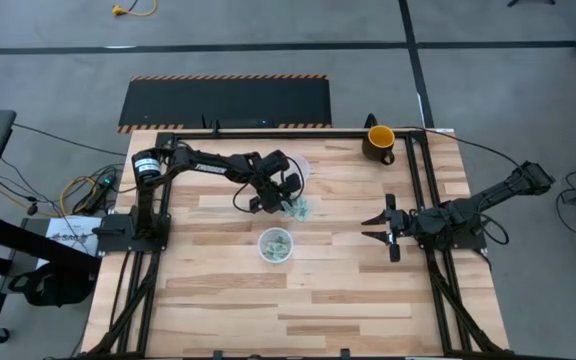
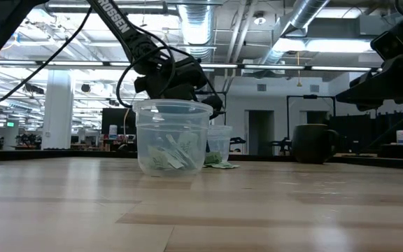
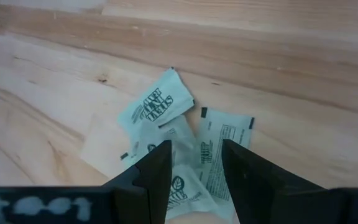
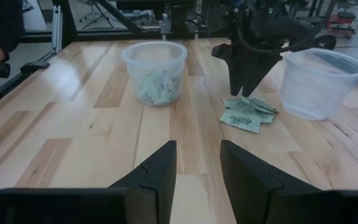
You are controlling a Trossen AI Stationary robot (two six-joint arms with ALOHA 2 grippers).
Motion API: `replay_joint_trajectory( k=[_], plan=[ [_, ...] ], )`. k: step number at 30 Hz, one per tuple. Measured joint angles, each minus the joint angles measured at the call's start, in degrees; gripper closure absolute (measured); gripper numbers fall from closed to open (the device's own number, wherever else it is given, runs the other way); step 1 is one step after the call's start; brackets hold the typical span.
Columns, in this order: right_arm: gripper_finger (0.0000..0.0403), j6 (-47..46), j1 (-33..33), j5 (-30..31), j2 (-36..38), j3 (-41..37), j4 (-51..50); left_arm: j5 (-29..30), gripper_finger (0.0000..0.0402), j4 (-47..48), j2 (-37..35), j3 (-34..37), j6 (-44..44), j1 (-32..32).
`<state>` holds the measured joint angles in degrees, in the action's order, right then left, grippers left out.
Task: Pick and place items into bin
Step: Put the top left stevia packet into the top bin
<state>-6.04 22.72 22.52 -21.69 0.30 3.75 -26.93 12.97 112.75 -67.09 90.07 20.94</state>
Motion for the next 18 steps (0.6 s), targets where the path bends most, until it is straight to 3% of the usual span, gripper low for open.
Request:
replay_joint_trajectory(
  k=[18],
  plan=[
    [0.0284, 0.0, 0.0, 0.0, 0.0, 0.0, 0.0, -0.9, 0.0275, -0.5, 1.7, 0.0, -1.3, 0.6]
  ],
)
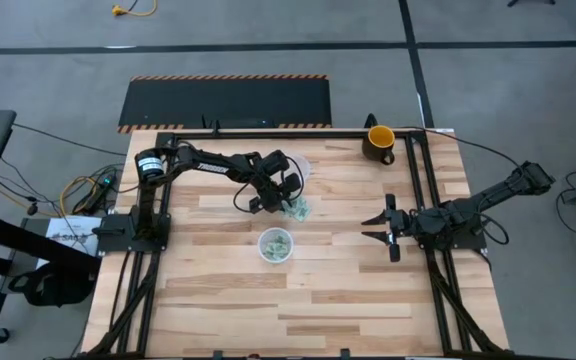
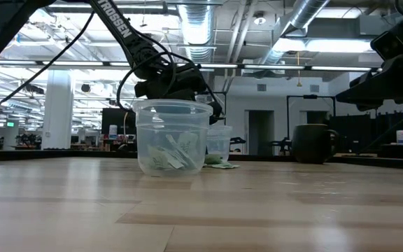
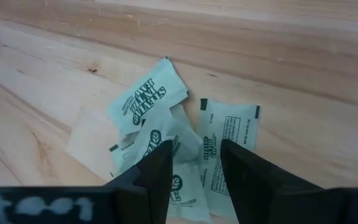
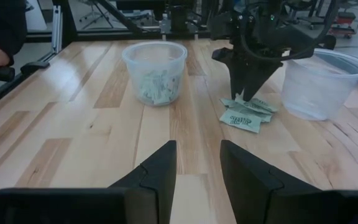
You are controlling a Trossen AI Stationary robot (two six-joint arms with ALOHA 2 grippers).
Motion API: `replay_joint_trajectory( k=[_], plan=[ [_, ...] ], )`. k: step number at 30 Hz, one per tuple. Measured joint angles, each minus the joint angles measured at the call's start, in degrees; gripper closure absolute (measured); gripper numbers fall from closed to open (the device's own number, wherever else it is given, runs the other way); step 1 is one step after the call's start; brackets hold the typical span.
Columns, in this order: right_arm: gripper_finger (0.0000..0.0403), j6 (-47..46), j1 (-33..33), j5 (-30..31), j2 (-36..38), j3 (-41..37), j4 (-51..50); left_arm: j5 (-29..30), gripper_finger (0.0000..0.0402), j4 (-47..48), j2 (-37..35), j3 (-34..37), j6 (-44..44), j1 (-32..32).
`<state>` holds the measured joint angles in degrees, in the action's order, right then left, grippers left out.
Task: Pick and place items into bin
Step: Put the top left stevia packet into the top bin
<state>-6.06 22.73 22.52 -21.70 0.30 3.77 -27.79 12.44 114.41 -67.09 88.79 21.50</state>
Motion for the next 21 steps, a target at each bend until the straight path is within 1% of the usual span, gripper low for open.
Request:
replay_joint_trajectory(
  k=[5, 17, 21],
  plan=[
    [0.0284, 0.0, 0.0, 0.0, 0.0, 0.0, 0.0, 0.2, 0.0299, 0.1, 0.0, 0.0, 0.0, 0.0],
    [0.0284, 0.0, 0.0, 0.0, 0.0, 0.0, 0.0, 0.8, 0.0393, 0.1, 0.0, 0.0, 0.1, 0.0],
    [0.0284, 0.0, 0.0, 0.0, 0.0, 0.0, 0.0, 0.9, 0.0398, 0.2, 0.0, 0.0, 0.4, -0.1]
  ],
)
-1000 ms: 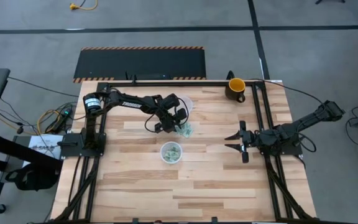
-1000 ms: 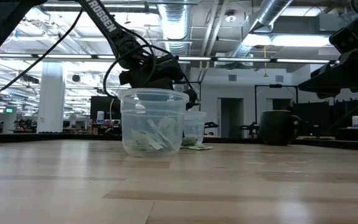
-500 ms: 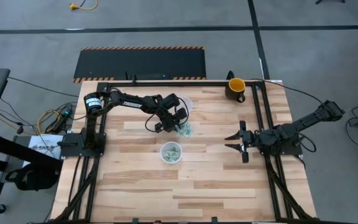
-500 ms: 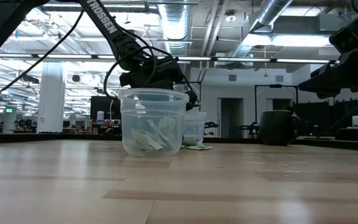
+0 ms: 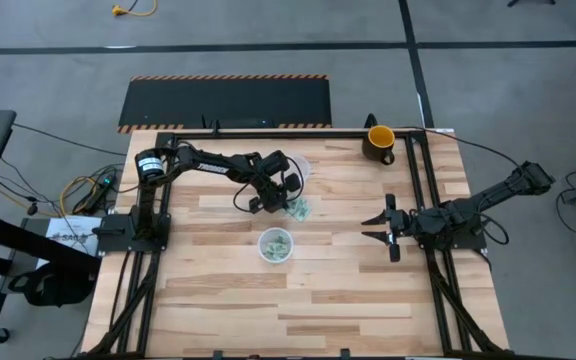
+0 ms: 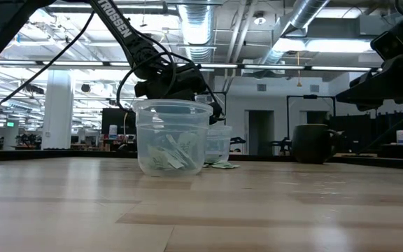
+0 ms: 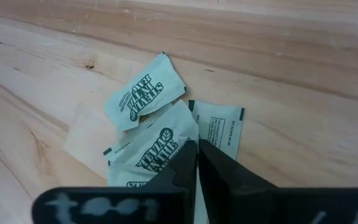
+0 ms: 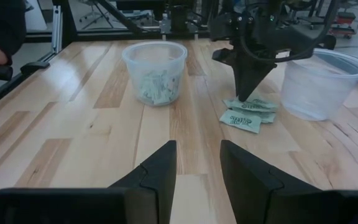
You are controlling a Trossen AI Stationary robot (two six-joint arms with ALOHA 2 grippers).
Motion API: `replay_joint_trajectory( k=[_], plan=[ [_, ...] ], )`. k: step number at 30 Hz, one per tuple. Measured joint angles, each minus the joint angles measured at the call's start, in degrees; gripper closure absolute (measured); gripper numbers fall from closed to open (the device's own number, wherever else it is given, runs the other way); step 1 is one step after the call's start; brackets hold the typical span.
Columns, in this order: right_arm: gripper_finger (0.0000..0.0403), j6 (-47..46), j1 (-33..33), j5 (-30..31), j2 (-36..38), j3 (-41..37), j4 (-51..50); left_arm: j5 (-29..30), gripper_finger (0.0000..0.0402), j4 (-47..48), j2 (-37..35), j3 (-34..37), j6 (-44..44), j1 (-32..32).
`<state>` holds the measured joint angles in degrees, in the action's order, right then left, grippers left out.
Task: Pick and place items into bin
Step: Put the top left stevia packet into the top bin
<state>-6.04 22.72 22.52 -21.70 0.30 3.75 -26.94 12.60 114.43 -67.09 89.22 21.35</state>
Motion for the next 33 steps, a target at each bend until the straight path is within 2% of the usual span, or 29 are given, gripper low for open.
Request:
replay_joint_trajectory(
  k=[14, 33],
  plan=[
    [0.0284, 0.0, 0.0, 0.0, 0.0, 0.0, 0.0, 2.3, 0.0401, 1.6, -2.0, 0.0, 1.0, -1.9],
    [0.0284, 0.0, 0.0, 0.0, 0.0, 0.0, 0.0, 8.7, 0.0401, 2.3, -6.6, 0.0, 0.3, -5.7]
  ],
)
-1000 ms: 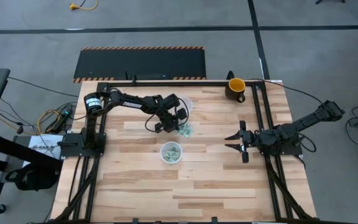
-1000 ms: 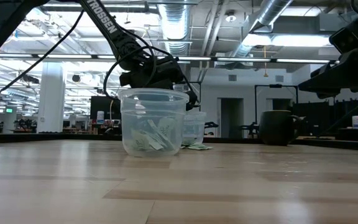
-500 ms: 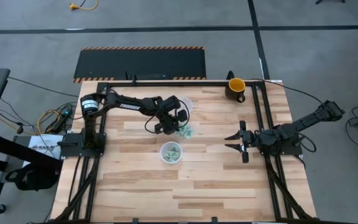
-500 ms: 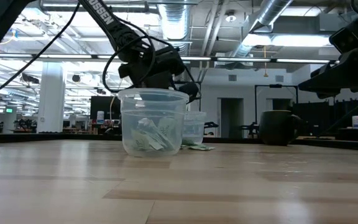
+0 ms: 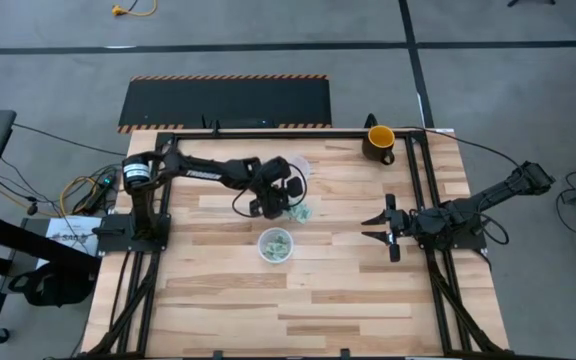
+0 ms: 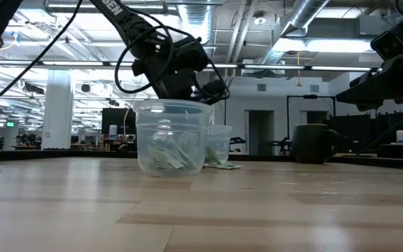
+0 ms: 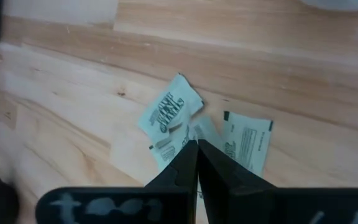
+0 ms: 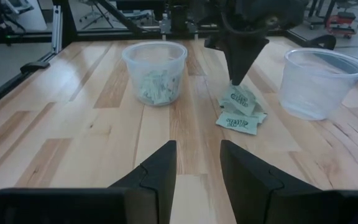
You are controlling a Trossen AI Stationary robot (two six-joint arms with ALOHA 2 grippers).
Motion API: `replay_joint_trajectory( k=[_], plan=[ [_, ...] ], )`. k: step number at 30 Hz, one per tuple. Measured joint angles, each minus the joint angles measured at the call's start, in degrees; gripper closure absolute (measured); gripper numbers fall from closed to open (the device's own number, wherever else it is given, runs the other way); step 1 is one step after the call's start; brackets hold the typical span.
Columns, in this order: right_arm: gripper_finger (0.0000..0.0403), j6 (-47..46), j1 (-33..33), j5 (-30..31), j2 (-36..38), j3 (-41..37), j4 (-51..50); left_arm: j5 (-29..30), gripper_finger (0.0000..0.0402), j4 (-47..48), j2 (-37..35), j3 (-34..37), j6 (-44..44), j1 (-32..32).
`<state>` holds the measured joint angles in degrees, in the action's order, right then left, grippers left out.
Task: Pick and place items into bin
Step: Put the top left stevia packet into the top bin
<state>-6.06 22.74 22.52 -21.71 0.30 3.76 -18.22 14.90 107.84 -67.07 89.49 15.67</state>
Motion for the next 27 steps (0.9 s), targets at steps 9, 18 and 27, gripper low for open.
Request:
replay_joint_trajectory(
  k=[9, 18, 27],
  plan=[
    [0.0284, 0.0, 0.0, 0.0, 0.0, 0.0, 0.0, 5.3, 0.0401, 0.3, -2.6, 0.0, -1.9, -2.6],
    [0.0284, 0.0, 0.0, 0.0, 0.0, 0.0, 0.0, 9.8, 0.0401, 0.7, -5.3, 0.0, -3.9, -4.9],
    [0.0284, 0.0, 0.0, 0.0, 0.0, 0.0, 0.0, 17.2, 0.0401, -3.1, -10.0, 0.0, -7.9, -6.0]
  ],
)
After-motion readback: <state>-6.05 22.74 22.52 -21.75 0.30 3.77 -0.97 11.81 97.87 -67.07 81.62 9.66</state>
